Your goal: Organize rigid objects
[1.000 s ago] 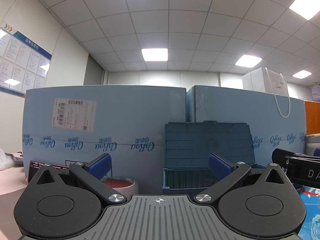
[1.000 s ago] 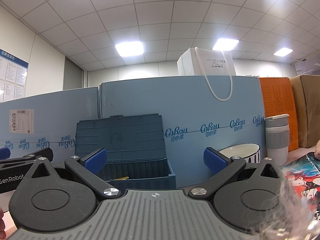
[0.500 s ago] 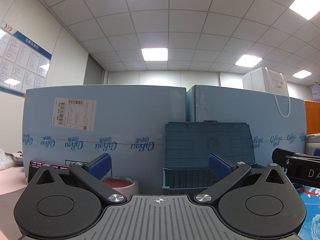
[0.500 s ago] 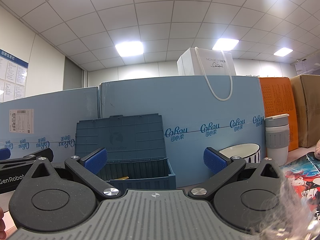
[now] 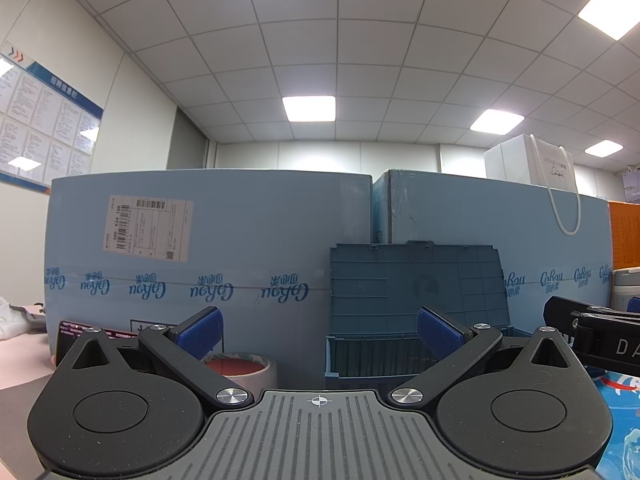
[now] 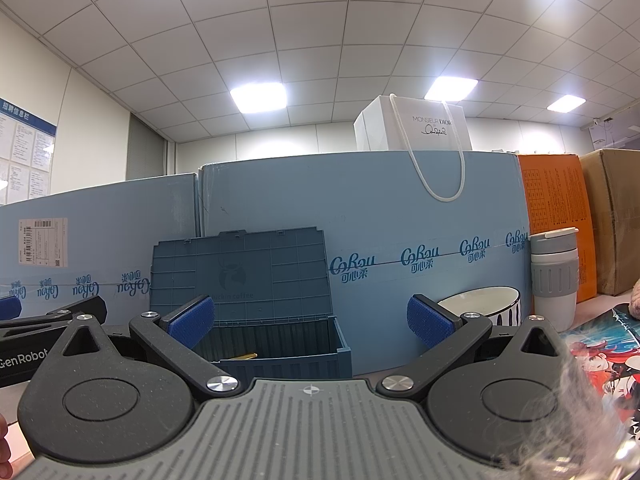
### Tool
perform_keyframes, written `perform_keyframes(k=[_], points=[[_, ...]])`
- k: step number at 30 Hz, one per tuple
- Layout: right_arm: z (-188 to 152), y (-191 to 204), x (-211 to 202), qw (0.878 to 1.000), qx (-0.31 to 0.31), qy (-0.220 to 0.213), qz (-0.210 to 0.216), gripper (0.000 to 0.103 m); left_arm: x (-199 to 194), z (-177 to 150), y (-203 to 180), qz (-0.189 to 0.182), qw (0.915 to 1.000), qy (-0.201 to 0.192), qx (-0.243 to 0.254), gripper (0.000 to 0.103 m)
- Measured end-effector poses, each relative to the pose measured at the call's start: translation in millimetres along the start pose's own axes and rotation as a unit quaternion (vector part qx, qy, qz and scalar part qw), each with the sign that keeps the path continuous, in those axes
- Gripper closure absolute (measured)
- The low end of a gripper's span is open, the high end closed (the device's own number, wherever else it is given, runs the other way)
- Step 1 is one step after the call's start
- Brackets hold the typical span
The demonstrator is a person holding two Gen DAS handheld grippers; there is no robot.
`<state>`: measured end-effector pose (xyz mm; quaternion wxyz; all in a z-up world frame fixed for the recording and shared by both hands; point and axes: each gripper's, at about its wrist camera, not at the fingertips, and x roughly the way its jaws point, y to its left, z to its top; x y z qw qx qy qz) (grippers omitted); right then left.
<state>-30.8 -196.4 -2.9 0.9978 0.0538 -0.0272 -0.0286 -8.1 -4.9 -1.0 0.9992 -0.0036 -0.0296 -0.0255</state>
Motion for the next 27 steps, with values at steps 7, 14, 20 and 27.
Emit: perform_keyframes(k=[7, 14, 20, 27], points=[[0.0, 0.0, 0.1, 1.0, 0.0, 0.0, 0.0, 0.0, -0.6, 0.2, 0.3, -0.001, 1.0, 0.0, 0.0, 0.0], [0.1, 0.0, 0.3, 1.0, 0.0, 0.0, 0.0, 0.0, -0.8, 0.2, 0.5, -0.001, 1.0, 0.0, 0.0, 0.0], [0.1, 0.0, 0.3, 1.0, 0.0, 0.001, 0.0, 0.0, -0.7, 0.3, 0.5, -0.001, 1.0, 0.001, 0.0, 0.0], [-2.0, 0.5, 1.9, 1.0, -0.001, 0.005, 0.001, 0.0, -0.8, 0.3, 0.4, -0.001, 1.0, 0.001, 0.0, 0.0]])
